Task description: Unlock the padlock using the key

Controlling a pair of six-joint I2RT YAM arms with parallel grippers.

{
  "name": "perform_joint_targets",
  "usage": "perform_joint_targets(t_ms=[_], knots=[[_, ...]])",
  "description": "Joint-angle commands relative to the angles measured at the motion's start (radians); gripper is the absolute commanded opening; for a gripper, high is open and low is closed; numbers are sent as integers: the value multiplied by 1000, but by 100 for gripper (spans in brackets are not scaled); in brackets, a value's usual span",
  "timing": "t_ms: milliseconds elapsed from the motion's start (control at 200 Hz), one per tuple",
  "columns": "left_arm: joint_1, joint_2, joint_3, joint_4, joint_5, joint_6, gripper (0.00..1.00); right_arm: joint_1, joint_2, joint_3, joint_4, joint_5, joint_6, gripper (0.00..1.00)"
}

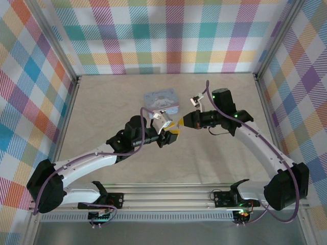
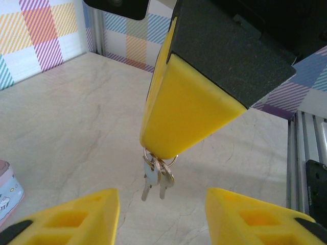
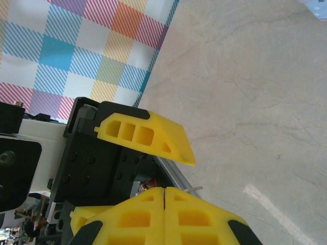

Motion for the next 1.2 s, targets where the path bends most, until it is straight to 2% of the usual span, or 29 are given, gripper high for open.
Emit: perform_joint_targets(t_ms=[0, 250, 385, 660, 840, 960, 1075, 1195], knots=[[-7, 25, 23, 36, -4, 30, 41, 5, 0, -18, 36, -21, 26, 0], [-7, 39, 23, 64, -24, 40, 18, 5, -7, -21, 64, -26, 60, 0], [-7, 15, 14, 65, -44, 53, 0, 5, 2, -22, 79, -37, 75, 0], [-5, -33, -15, 19, -68, 59, 0, 5, 10, -30, 88, -29, 82, 0], [2, -57, -3, -71, -66, 47, 0, 5, 6, -18, 28, 8, 33, 18], [16, -67, 18, -154, -51, 42, 0, 5, -1, -15, 1, 30, 5, 37], [37, -69, 42, -235, -10, 42, 0, 3, -9, -13, -24, 46, -34, 45], [62, -66, 78, -325, 53, 45, 0, 3, -26, -15, -27, 18, -104, 47]])
